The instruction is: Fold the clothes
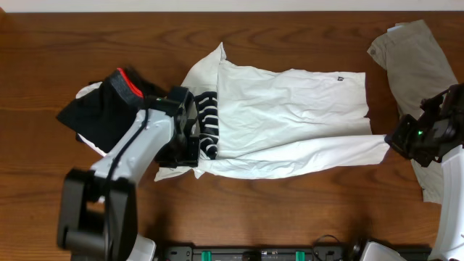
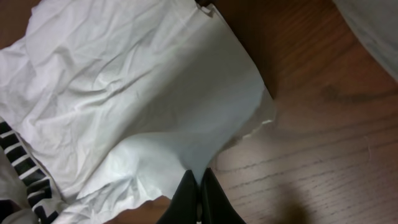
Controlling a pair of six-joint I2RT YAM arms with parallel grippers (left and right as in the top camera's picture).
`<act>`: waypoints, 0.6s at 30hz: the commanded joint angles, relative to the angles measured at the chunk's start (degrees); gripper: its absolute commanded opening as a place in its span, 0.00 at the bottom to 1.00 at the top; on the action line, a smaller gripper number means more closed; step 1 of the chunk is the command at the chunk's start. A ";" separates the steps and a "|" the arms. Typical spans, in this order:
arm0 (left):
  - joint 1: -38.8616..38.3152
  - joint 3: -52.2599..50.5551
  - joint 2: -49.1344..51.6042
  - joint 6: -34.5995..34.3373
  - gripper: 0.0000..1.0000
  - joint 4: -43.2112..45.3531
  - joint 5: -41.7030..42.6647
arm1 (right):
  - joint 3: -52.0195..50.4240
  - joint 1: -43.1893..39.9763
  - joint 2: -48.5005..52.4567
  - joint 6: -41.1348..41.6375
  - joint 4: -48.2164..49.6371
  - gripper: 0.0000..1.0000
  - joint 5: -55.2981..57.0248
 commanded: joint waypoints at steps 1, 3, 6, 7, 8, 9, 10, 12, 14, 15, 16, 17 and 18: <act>0.24 0.85 -7.30 0.57 0.52 -2.29 -0.20 | 0.52 0.66 0.04 -0.02 0.39 0.01 0.17; 0.00 0.81 -10.62 0.35 0.52 -4.02 -0.07 | 0.55 0.66 0.04 -0.02 0.46 0.01 0.85; -1.51 -0.31 -14.32 0.35 0.50 -4.50 -0.07 | 0.52 0.66 0.04 -0.04 0.39 0.01 2.12; -2.25 -1.09 -14.82 0.33 0.40 -3.93 -0.07 | 0.55 0.66 0.04 -0.02 0.39 0.01 2.38; -2.93 -1.86 -14.97 0.09 0.29 -3.30 -0.07 | 0.55 0.66 0.04 -0.02 0.42 0.01 2.56; -3.72 -2.82 -14.86 -0.42 0.19 -2.54 -0.04 | 0.55 0.66 0.04 0.00 0.59 0.01 2.62; -4.42 -3.69 -14.58 -0.98 0.09 -1.75 -0.04 | 0.55 0.66 0.04 0.04 0.72 0.01 2.62; -6.08 -5.77 -13.79 -1.62 0.06 0.87 -0.07 | 0.55 0.66 0.04 0.90 0.81 0.01 2.73; -7.08 -7.48 -13.14 -1.84 0.06 4.61 -0.07 | 0.55 0.66 0.04 1.20 0.96 0.01 2.73; -7.34 -8.09 -12.70 -1.81 0.06 6.69 -0.07 | 0.55 0.66 0.04 1.29 1.09 0.01 2.73; -7.39 -8.44 -12.28 -1.79 0.06 8.37 -0.15 | 0.55 0.66 0.04 1.33 1.27 0.01 2.73; -7.37 -8.70 -11.61 -1.75 0.06 10.34 -0.33 | 0.52 0.66 0.04 1.51 1.42 0.01 2.73; -7.32 -8.79 -10.86 -1.55 0.06 12.17 -0.46 | 0.55 0.66 0.04 1.73 1.57 0.01 2.73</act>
